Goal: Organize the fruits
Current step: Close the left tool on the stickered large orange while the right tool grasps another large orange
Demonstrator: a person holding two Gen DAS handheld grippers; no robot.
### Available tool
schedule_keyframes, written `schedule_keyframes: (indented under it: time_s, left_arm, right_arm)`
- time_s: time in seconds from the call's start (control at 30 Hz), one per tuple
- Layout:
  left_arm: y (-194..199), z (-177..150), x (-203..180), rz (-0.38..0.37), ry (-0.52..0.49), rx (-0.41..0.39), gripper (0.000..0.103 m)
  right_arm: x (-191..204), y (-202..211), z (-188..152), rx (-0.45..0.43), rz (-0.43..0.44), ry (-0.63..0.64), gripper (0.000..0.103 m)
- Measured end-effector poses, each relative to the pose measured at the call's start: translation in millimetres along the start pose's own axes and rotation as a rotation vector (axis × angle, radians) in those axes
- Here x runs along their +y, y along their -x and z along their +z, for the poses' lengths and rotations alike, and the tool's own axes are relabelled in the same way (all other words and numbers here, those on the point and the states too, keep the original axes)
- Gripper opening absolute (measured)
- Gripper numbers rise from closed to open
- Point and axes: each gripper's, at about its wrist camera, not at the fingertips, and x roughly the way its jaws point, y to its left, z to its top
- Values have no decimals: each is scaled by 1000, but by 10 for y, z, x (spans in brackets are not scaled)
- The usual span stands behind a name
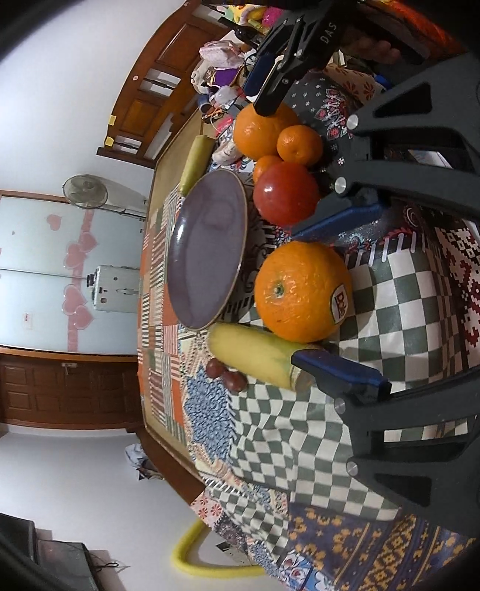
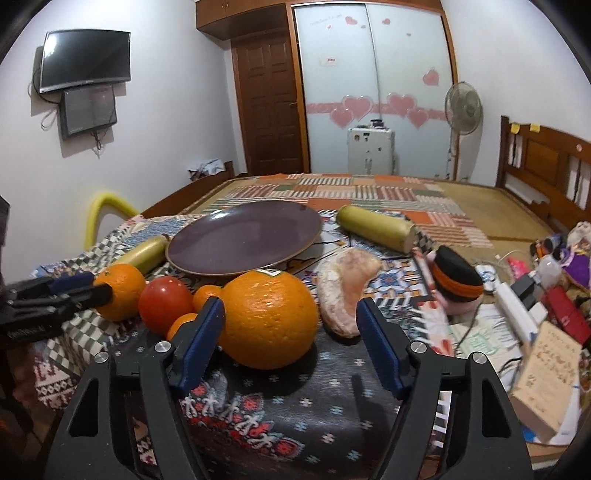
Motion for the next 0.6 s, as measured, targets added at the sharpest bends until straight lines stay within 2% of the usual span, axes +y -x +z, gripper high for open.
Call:
schedule_keyframes:
  time_s: [0.23, 0.6]
  left_arm:
    - [-82, -3, -87, 18, -11, 2, 65]
    - [-190, 72, -71, 30, 36, -12, 65]
  right_arm:
    - [21, -100, 2, 36, 43, -12, 71]
    - [-4, -240, 24, 72, 80, -68, 71]
